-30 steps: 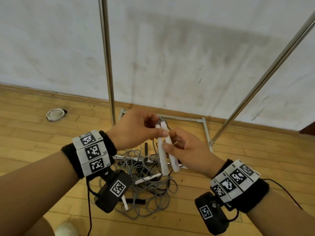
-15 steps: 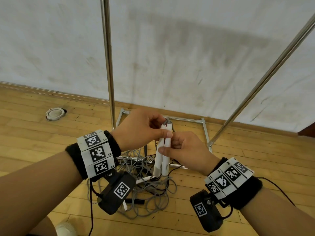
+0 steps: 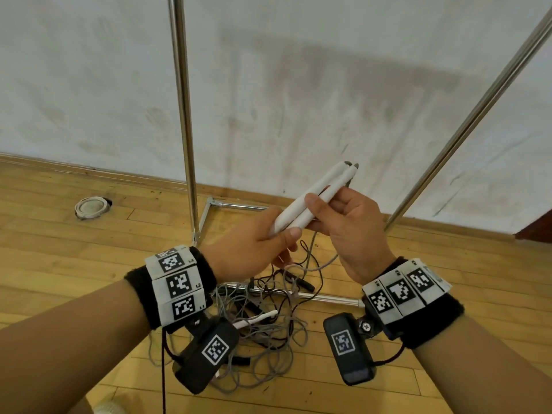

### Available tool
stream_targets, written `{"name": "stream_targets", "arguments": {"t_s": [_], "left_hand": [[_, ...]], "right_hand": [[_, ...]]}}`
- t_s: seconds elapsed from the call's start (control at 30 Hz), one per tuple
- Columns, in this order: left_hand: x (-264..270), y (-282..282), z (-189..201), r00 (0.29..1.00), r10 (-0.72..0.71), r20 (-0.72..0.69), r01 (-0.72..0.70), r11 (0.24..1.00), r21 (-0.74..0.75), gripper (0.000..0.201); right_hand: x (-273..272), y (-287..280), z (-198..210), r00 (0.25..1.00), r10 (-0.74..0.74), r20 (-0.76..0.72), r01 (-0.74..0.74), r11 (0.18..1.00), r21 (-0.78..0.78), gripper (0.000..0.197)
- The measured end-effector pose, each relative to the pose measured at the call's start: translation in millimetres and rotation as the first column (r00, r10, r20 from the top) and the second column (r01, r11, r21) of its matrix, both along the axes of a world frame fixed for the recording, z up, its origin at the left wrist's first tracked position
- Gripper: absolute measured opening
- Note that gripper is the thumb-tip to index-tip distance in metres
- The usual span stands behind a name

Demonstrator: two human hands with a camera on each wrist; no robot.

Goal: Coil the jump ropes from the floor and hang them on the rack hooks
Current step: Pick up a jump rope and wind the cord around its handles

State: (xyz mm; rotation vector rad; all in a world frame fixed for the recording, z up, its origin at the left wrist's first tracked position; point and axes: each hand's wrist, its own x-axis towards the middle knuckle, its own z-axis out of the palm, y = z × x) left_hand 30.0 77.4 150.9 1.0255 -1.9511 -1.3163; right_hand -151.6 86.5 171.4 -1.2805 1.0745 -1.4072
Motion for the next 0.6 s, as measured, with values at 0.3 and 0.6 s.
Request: {"name": "stream_targets", "arguments": {"t_s": [0.3, 0.6], "left_hand": [[4.2, -1.7, 1.7, 0.998, -0.008, 0.054, 0.009, 0.999, -0.034, 0.008], [2.8, -0.5, 3.6, 0.998, 0.01, 0.063, 0.0, 0.99, -0.143, 0.015]], "right_hand": [[6.7, 0.8, -6.8, 0.996, -0.001, -0.088, 0.002, 1.0, 0.02, 0.013], [7.1, -0.5, -8.3, 0.994, 0.062, -0.089, -0.058, 0.997, 0.046, 0.026]]}}
